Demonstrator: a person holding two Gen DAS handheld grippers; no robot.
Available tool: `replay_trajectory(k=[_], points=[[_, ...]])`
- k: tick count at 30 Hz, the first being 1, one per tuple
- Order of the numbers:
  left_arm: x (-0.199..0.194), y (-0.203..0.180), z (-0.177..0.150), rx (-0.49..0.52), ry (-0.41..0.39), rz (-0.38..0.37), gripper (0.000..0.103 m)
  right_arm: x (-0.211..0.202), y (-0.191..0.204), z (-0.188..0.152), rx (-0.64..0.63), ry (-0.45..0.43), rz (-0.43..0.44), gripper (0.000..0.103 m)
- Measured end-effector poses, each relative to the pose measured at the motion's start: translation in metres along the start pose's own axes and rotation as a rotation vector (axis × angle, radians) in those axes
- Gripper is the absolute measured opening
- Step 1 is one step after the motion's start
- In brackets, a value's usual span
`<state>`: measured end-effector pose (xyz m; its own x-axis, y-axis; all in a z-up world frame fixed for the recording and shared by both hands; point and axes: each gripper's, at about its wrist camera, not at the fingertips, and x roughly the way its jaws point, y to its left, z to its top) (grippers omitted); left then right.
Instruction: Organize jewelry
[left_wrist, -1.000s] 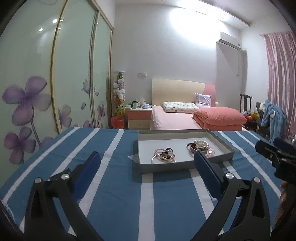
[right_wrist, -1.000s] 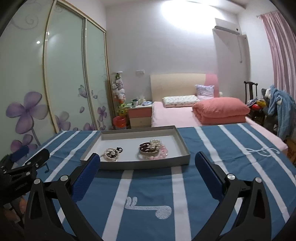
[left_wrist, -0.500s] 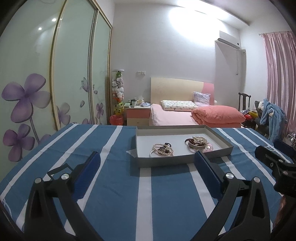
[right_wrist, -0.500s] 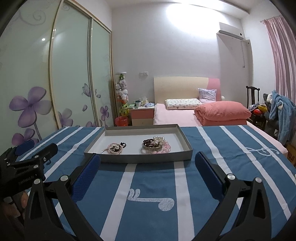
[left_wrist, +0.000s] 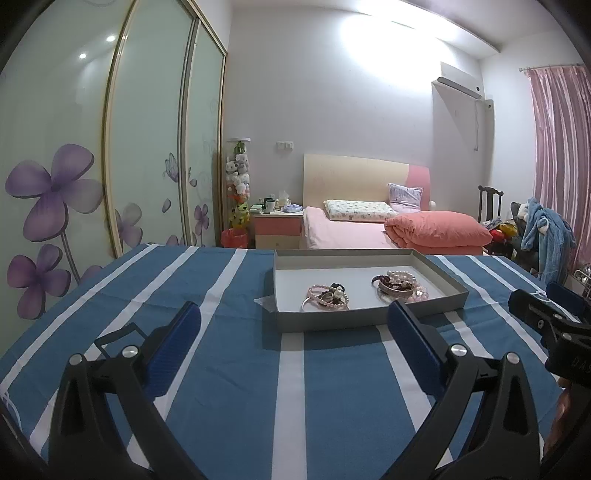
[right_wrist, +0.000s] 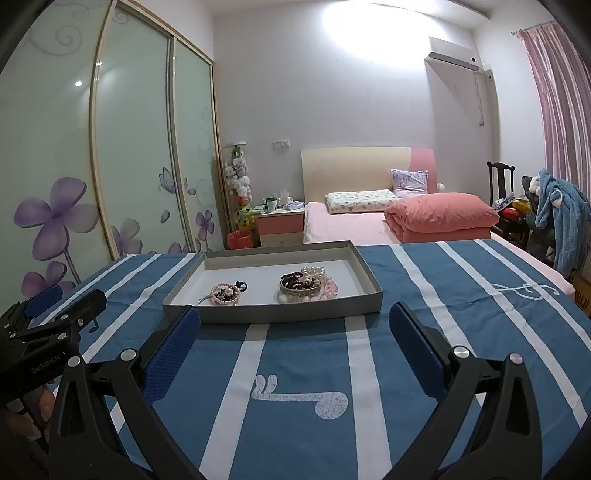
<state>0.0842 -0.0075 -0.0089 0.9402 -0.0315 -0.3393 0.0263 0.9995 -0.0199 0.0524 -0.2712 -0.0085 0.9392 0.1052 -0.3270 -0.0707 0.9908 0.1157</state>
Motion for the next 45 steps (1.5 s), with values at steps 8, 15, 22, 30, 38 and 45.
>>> replay_trajectory(k=[8, 15, 22, 30, 38, 45], points=[[-0.0003, 0.0006, -0.0003, -0.003, -0.009, 0.005, 0.099, -0.0008, -0.0027, 0.001, 0.014, -0.015, -0.016, 0.101], [-0.0009, 0.0004, 0.0, 0.0, -0.014, 0.003, 0.099, -0.0012, -0.0027, 0.0011, 0.01, -0.017, -0.023, 0.101], [-0.0014, 0.0006, 0.0, -0.002, -0.011, 0.002, 0.099, -0.0012, -0.0025, 0.0013, 0.012, -0.018, -0.024, 0.101], [-0.001, 0.0008, 0.0009, -0.007, -0.011, 0.012, 0.099, -0.0016, -0.0029, 0.0014, 0.012, -0.018, -0.024, 0.101], [-0.0017, 0.0011, 0.0013, -0.006, -0.015, 0.009, 0.099, -0.0015, -0.0026, 0.0013, 0.011, -0.017, -0.023, 0.101], [-0.0016, 0.001, 0.0014, -0.006, -0.015, 0.009, 0.099, -0.001, -0.0017, 0.0027, 0.011, -0.013, -0.02, 0.101]])
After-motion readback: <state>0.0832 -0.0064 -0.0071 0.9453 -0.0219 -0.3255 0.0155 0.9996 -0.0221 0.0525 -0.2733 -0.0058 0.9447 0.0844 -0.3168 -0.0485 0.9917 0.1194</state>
